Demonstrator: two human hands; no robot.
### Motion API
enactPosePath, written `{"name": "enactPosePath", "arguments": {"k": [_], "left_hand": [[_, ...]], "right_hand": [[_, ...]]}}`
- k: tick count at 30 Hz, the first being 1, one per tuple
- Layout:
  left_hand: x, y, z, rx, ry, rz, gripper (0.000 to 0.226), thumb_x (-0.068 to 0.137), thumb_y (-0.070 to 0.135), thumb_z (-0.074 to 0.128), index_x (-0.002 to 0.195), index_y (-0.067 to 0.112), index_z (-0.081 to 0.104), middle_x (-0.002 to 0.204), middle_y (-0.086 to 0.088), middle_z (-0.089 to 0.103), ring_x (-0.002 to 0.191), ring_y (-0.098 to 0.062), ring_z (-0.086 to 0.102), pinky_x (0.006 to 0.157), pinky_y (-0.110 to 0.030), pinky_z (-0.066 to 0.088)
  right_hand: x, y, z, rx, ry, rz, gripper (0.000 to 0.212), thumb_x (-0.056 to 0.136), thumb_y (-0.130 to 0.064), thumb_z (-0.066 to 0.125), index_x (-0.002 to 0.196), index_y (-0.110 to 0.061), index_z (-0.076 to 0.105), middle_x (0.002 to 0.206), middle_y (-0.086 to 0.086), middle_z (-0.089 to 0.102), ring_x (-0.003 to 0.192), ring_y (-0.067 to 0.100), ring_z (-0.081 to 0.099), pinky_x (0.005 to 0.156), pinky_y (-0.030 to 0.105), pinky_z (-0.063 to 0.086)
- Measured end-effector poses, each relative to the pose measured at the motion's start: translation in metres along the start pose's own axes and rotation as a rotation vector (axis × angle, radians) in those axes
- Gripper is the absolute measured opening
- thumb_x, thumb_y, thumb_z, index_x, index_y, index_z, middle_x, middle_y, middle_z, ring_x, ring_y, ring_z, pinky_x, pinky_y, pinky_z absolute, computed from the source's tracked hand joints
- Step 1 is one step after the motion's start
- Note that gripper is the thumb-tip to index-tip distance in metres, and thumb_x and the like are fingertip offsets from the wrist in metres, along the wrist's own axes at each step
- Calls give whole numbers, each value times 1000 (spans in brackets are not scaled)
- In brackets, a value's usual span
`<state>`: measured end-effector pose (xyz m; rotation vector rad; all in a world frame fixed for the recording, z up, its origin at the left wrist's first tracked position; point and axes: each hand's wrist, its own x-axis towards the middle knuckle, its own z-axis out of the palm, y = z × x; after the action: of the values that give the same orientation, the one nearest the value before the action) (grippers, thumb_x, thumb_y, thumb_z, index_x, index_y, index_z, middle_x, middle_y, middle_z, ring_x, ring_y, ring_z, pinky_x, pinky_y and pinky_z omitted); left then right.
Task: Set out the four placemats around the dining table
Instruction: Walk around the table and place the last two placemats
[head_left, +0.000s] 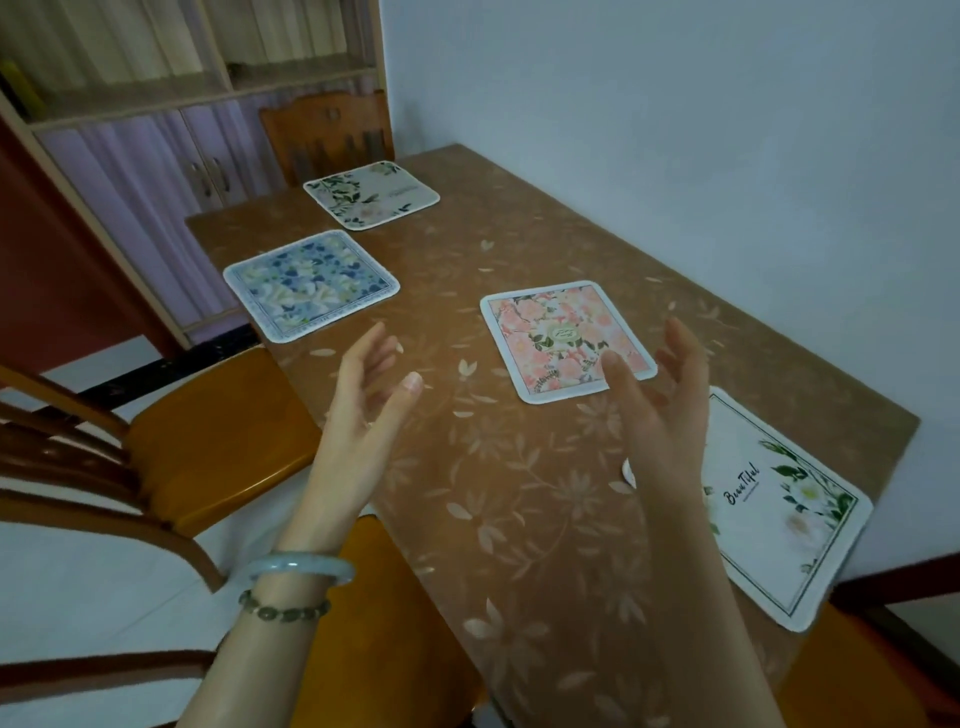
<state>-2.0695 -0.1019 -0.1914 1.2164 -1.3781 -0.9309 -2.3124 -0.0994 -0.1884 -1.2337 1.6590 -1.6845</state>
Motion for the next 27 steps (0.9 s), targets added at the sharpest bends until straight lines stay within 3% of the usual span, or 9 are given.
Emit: {"name": "enactPosePath", "arguments": {"k": [5, 8, 12, 18, 20, 23, 27], "left_hand": [[61, -12, 30, -3, -61, -43, 64, 89, 51, 54, 145, 28, 33, 144, 12, 43, 129, 3, 42, 103, -22, 38], [92, -22, 49, 2, -100, -62, 64, 86, 49, 53, 144, 29, 35, 143, 13, 43, 129, 5, 41, 99, -18, 38], [128, -43, 73, 3, -125, -109, 63, 86, 49, 53, 143, 29, 37, 140, 15, 46, 126, 6, 43, 93, -11, 39], [172, -90, 111, -4, -142, -219, 57, 89, 41, 56, 141, 24, 41, 136, 10, 48, 119, 13, 45, 80, 2, 38], [183, -108, 123, 26, -131, -272, 56, 90, 43, 56, 141, 26, 41, 138, 9, 47, 120, 7, 47, 78, 0, 39], [199, -134, 139, 44, -116, -358, 60, 89, 49, 56, 142, 27, 39, 143, 6, 44, 126, -6, 44, 89, -12, 37], [215, -168, 162, 78, -150, -458, 62, 89, 51, 57, 141, 24, 38, 145, 1, 43, 131, -13, 43, 107, -38, 39]], "right_hand": [[53, 18, 12, -28, 45, 11, 69, 79, -44, 68, 140, -27, 41, 133, -18, 44, 121, -11, 41, 77, -2, 41], [81, 33, 16, -44, 59, 40, 66, 81, -42, 70, 140, -28, 42, 136, -15, 45, 118, -14, 43, 76, -3, 41], [114, 56, 22, -62, 91, 81, 65, 83, -40, 71, 140, -27, 42, 132, -14, 46, 100, -32, 42, 67, -5, 40], [158, 104, 31, -115, 111, 163, 62, 85, -41, 69, 139, -26, 43, 129, -11, 44, 95, -36, 39, 65, -7, 37], [170, 127, 34, -126, 104, 203, 59, 86, -39, 68, 137, -23, 44, 128, -9, 45, 96, -33, 41, 66, -7, 38], [185, 162, 38, -157, 90, 262, 57, 87, -40, 66, 138, -26, 44, 130, -9, 44, 108, -11, 47, 68, -1, 39], [212, 216, 38, -229, 105, 382, 58, 90, -35, 62, 142, -22, 41, 137, -3, 47, 122, 12, 48, 90, 23, 41]]}}
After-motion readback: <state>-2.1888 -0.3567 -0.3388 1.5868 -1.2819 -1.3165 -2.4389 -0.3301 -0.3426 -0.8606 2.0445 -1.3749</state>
